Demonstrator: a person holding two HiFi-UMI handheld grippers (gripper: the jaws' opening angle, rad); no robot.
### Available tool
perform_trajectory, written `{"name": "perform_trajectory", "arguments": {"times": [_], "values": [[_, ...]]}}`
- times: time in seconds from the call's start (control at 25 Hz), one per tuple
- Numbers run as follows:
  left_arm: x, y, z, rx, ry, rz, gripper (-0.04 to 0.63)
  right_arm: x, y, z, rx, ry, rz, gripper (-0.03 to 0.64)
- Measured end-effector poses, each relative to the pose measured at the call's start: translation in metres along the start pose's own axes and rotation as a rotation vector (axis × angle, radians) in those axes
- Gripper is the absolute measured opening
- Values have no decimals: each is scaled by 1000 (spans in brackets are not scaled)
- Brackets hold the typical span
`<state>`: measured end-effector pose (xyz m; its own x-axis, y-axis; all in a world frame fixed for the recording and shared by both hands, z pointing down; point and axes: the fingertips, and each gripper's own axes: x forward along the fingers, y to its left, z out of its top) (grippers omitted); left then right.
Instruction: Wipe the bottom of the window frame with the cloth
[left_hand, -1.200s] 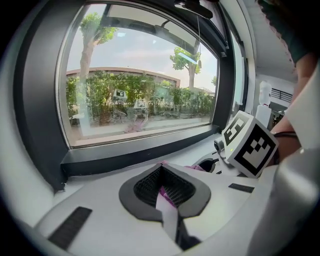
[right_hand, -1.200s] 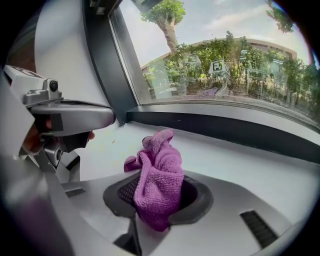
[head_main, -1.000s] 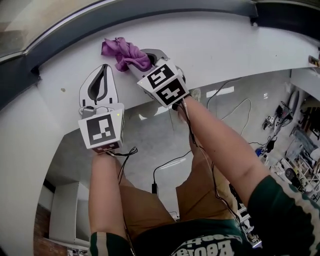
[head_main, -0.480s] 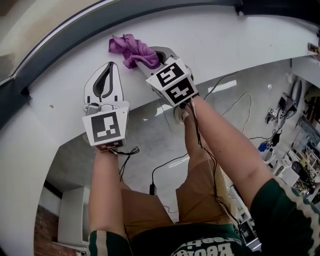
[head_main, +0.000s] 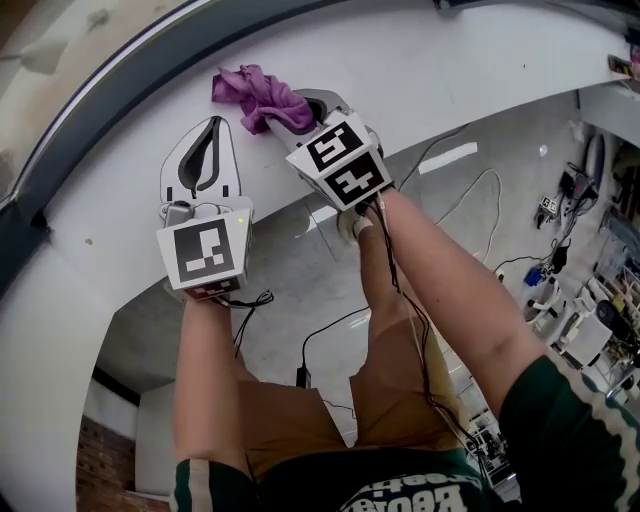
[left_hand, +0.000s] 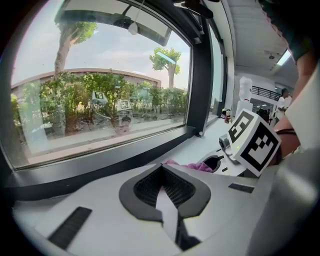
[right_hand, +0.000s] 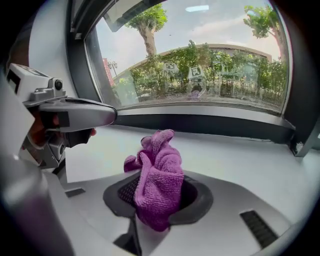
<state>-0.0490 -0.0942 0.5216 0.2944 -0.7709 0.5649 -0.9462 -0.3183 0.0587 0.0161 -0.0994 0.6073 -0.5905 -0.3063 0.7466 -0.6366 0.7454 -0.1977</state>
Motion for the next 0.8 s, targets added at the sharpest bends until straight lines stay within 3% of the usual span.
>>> {"name": "perform_trajectory", "arguments": {"times": [0.16, 0.56, 0.68, 0.8], "values": [[29, -34, 8, 26, -3, -27, 6, -16, -40, -17, 29, -8, -25, 127], [161, -176, 51, 53, 37, -113, 6, -77, -216, -76, 112, -22, -83, 127], [180, -198, 56, 73, 29, -125, 6, -89, -241, -85, 121, -31, -97, 127], [176, -194, 57, 77, 13, -131, 6, -90, -236, -83, 112, -34, -112, 127]]}}
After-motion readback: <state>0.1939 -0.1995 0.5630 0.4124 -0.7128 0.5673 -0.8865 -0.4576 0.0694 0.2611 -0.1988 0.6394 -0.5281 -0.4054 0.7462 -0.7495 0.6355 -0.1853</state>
